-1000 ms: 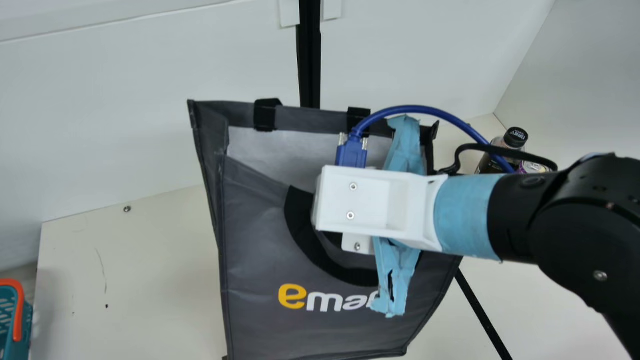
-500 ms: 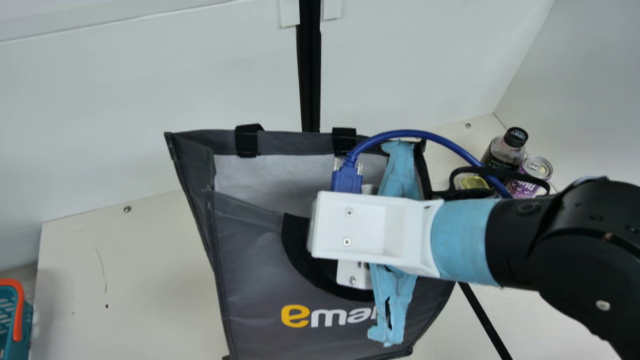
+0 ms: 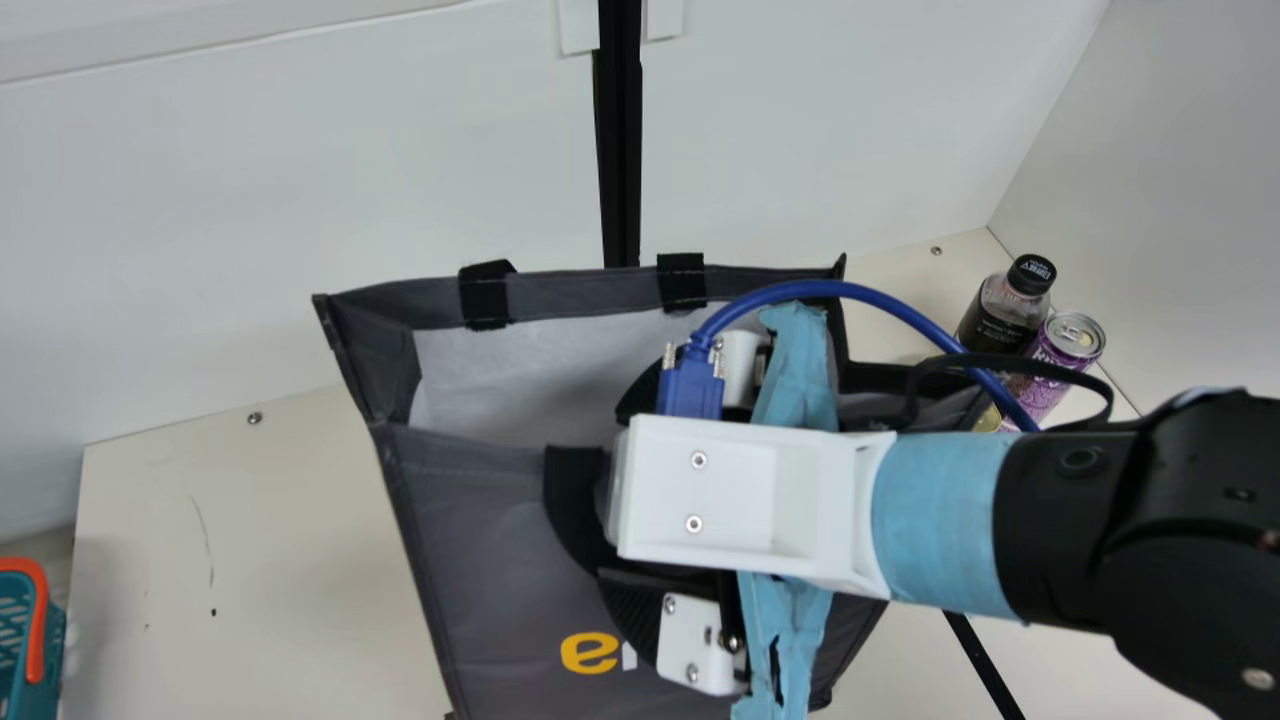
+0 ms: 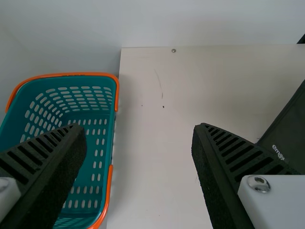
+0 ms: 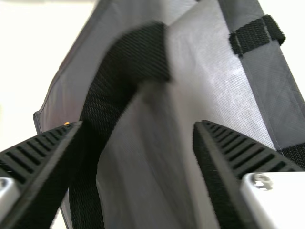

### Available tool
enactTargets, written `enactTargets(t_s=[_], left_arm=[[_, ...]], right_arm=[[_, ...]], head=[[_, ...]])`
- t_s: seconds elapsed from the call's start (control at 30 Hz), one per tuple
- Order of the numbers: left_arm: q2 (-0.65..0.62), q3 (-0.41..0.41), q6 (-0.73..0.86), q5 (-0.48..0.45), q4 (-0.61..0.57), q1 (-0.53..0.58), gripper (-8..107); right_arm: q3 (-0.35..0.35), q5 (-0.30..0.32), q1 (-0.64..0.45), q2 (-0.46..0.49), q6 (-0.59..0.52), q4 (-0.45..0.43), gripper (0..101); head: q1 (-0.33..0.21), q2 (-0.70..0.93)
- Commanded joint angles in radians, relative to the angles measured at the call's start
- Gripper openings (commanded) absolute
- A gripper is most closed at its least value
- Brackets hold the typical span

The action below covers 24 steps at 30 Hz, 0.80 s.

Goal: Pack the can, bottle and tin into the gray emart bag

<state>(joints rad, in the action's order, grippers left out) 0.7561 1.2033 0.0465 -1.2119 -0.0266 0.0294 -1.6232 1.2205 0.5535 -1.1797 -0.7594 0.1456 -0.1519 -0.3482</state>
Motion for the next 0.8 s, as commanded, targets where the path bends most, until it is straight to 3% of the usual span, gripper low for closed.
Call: enactTargets(t_s=[0.0, 0.77], left_arm=[[0.000, 0.000, 0.000, 0.000, 0.000, 0.000, 90], [0.000, 0.000, 0.000, 0.000, 0.000, 0.000, 90]], right_arm=[[-0.001, 0.000, 0.007, 0.003, 0.007, -0.005, 91], [-0.028, 0.000, 0.053, 0.075, 0.087, -0.046, 91]], head=[[-0.023, -0.001], [-0.023, -0.001]])
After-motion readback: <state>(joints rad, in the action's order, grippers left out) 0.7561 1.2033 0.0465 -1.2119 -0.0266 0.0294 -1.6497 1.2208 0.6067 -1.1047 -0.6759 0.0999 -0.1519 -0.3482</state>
